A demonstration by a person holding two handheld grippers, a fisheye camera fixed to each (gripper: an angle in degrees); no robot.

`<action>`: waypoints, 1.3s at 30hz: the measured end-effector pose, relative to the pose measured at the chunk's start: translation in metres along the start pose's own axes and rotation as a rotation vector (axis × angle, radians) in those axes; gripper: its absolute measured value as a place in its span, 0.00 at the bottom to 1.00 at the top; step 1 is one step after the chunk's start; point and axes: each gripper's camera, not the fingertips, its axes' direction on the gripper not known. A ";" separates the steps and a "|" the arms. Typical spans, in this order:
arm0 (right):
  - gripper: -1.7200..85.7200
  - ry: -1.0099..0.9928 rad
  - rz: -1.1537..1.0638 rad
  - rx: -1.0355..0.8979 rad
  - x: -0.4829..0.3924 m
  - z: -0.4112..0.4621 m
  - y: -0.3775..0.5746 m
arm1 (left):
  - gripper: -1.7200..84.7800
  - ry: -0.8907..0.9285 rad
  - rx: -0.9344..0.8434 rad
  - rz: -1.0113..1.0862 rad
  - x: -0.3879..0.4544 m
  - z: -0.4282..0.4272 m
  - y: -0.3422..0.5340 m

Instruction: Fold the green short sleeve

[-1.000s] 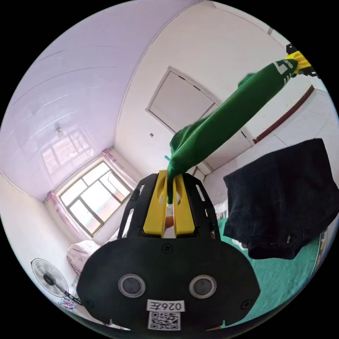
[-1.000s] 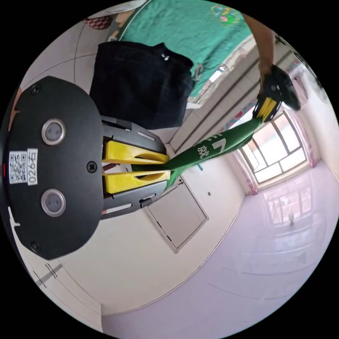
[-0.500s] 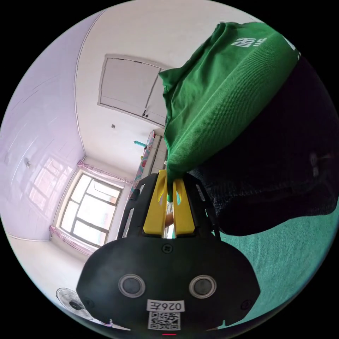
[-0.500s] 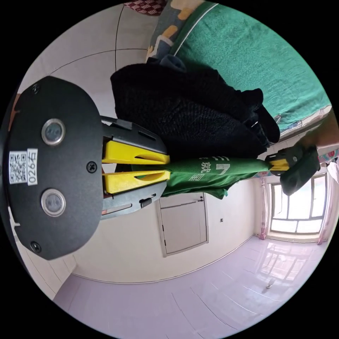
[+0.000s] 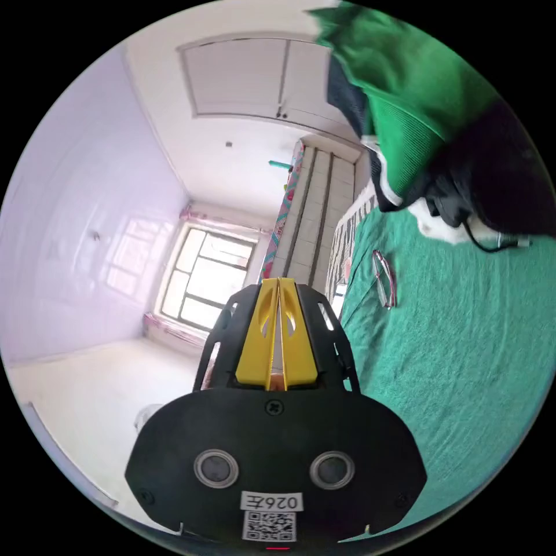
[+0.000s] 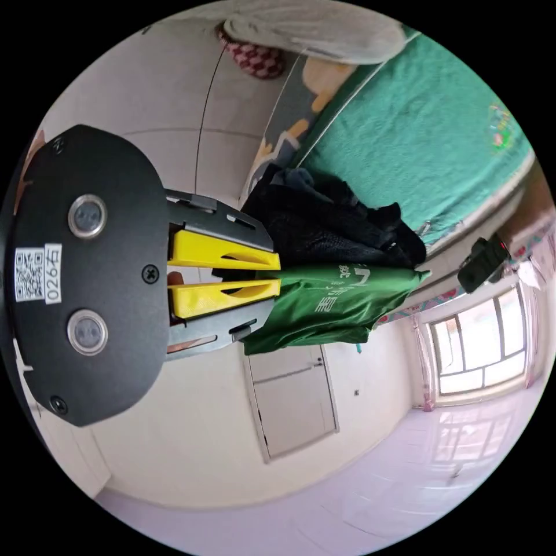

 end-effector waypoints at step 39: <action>0.01 -0.723 1.220 0.534 0.302 0.352 0.360 | 0.01 0.603 0.225 -0.353 0.050 0.041 -0.120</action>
